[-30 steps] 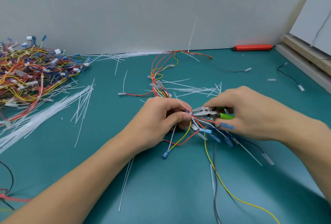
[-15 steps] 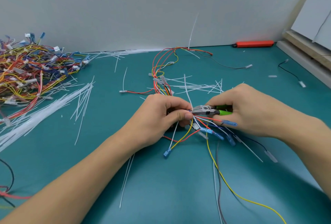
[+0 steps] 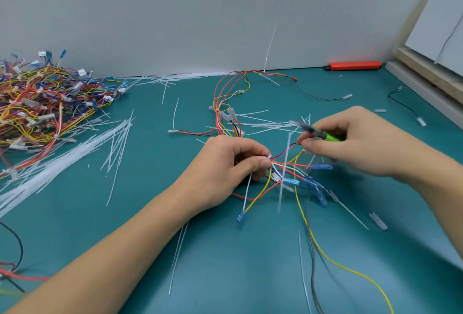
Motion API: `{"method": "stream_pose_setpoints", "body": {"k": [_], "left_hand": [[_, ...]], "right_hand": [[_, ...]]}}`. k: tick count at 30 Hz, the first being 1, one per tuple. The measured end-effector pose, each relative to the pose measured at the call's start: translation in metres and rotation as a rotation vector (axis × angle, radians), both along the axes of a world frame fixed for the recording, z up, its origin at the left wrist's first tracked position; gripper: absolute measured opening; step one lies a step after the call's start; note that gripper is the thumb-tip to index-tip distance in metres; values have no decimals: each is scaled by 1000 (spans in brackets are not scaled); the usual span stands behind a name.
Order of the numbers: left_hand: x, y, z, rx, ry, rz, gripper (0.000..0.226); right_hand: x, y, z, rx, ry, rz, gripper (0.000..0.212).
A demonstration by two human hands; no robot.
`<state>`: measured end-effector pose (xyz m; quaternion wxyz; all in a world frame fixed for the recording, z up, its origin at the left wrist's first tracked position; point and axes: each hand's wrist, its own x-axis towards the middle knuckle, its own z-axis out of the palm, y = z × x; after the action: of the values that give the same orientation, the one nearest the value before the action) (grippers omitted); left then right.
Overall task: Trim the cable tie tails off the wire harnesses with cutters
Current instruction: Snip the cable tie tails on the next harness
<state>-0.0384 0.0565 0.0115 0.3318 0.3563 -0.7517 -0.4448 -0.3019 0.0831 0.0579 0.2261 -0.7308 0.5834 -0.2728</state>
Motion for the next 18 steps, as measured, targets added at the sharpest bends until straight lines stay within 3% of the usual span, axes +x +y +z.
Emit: {"method": "stream_pose_setpoints", "body": {"k": [3, 8, 11, 15, 18], "left_hand": [[0, 0, -1, -8, -11, 13, 4], [-1, 2, -1, -62, -45, 23, 6], [-2, 3, -2, -110, -75, 65, 7], [-4, 5, 0, -141, -70, 137, 7], [-6, 6, 2, -160, -63, 152, 9]], "right_hand": [[-14, -6, -2, -18, -189, -179, 7], [-17, -11, -4, -94, -240, -392, 11], [-9, -5, 3, -3, -343, -228, 10], [14, 6, 4, 109, -260, 46, 29], [27, 11, 1, 169, -173, 194, 27]]}}
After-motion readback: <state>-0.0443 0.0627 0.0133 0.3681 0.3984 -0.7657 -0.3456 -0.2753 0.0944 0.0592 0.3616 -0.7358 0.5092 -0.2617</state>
